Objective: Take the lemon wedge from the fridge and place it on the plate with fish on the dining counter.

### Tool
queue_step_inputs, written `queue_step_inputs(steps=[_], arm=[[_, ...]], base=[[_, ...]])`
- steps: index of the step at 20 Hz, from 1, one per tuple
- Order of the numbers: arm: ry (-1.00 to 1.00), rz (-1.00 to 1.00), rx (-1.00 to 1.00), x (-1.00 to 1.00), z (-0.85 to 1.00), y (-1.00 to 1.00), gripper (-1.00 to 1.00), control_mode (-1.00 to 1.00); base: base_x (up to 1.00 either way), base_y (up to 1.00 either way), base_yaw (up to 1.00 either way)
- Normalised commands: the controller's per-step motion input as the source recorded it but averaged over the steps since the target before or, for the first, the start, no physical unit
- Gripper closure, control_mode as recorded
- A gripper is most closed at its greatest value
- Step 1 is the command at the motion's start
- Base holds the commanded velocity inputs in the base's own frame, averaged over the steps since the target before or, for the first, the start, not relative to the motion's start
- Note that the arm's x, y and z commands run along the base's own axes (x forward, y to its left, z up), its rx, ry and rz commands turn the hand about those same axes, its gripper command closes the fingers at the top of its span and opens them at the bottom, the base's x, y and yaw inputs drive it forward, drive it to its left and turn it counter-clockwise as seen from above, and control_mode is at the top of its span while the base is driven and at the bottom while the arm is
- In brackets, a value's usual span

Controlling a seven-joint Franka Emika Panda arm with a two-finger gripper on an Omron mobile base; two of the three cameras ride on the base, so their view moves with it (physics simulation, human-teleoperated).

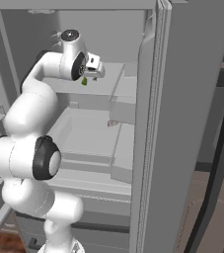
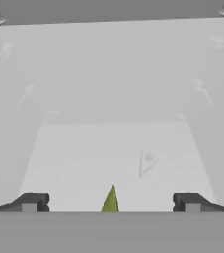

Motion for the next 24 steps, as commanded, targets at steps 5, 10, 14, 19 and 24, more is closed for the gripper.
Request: queue_step_inputs(steps=[5, 10, 14, 19, 24], arm=[[0.00, 0.00, 0.00, -0.05, -0.06, 0.10, -1.00, -1.00], [0.08, 0.00, 0.00, -0.68, -0.51, 0.11, -1.00, -1.00], [0.02, 0.00, 0.00, -0.43, -0.17, 0.09, -1.00, -1.00], [0.00, 0.00, 0.00, 0.11, 0.00, 0.04, -1.00, -1.00], [0.00, 0.00, 0.01, 0.27, 0.79, 0.00, -1.00, -1.00]], base=[[0.00, 0.00, 0.00], [0.00, 0.00, 0.00], [0.00, 0.00, 0.00], [0.00, 0.00, 0.00], [0.00, 0.00, 0.00]])
